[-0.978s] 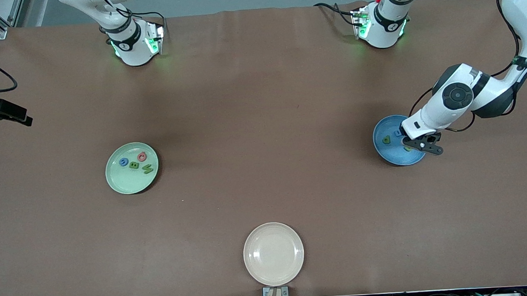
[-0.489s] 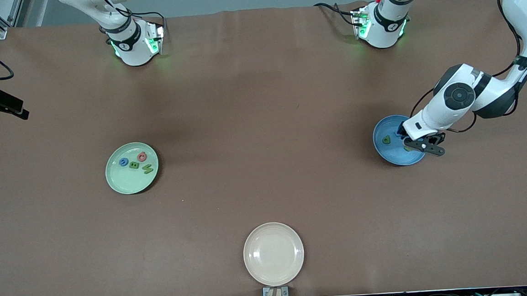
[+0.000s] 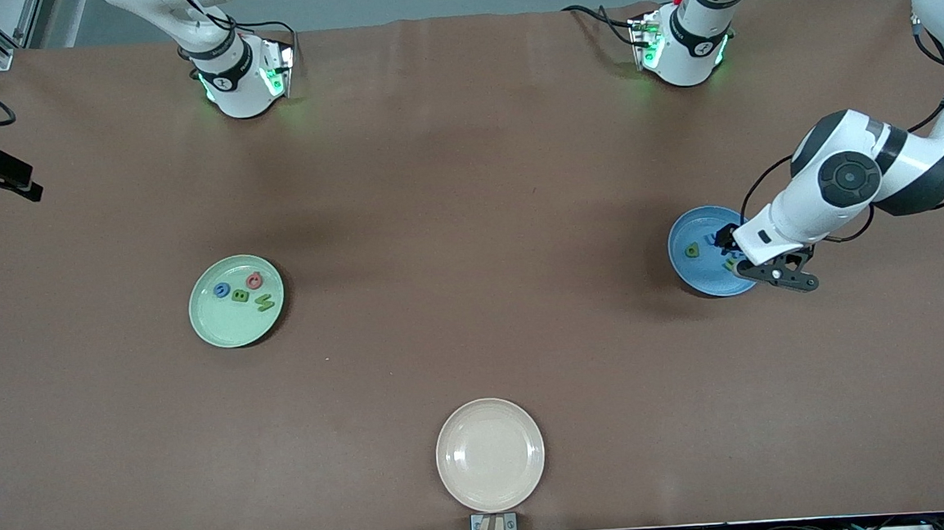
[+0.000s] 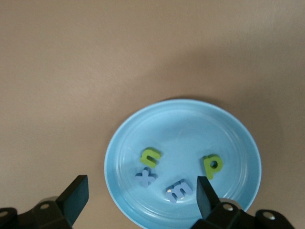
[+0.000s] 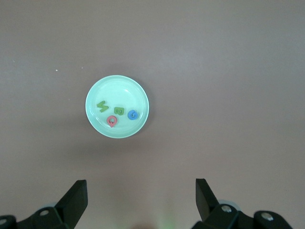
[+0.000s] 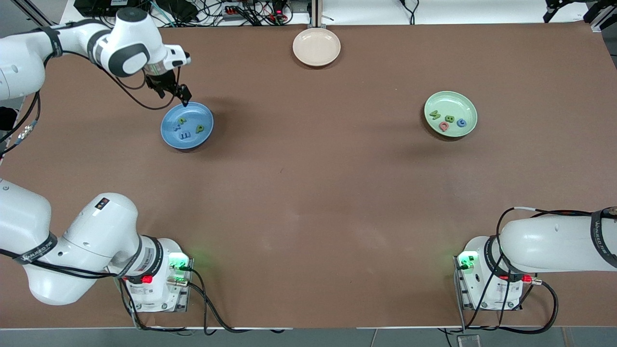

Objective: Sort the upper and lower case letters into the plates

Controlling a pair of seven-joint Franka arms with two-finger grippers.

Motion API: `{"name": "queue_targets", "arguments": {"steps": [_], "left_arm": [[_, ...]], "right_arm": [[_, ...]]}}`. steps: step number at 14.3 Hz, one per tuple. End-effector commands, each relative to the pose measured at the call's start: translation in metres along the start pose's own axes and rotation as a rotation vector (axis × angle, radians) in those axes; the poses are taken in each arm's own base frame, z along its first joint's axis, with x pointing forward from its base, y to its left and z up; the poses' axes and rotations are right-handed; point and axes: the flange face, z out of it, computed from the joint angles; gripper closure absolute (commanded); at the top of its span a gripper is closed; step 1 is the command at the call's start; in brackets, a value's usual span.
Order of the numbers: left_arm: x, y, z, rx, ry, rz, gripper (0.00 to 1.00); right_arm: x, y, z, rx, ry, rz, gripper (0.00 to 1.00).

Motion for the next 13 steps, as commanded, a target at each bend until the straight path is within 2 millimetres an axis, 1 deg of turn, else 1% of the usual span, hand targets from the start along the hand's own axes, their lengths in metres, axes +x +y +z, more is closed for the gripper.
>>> {"name": "queue_targets", "arguments": {"steps": [1, 3, 5, 8, 11, 13], "left_arm": [[0.006, -0.01, -0.014, -0.004, 0.005, -0.037, 0.0], [0.01, -0.014, -0.021, -0.036, 0.01, -0.07, 0.0], [0.01, -0.015, -0.021, -0.04, 0.009, -0.075, 0.0], [0.009, -0.02, -0.019, -0.043, 0.006, -0.084, 0.0], [0.013, -0.028, -0.024, -0.044, 0.019, -0.095, 0.0], [0.01, -0.036, -0.019, -0.043, 0.006, -0.105, 0.0]], "right_arm": [[-0.011, 0.006, -0.006, 0.004, -0.025, 0.005, 0.0], [-0.019, 0.004, -0.01, 0.014, -0.025, 0.003, 0.0], [-0.024, 0.002, -0.014, 0.02, -0.029, -0.002, 0.0], [-0.035, 0.004, -0.027, 0.021, -0.009, -0.005, 0.0], [-0.034, -0.003, -0.023, 0.021, -0.015, -0.019, 0.0], [-0.035, -0.003, -0.023, 0.021, -0.016, -0.019, 0.0]]}}
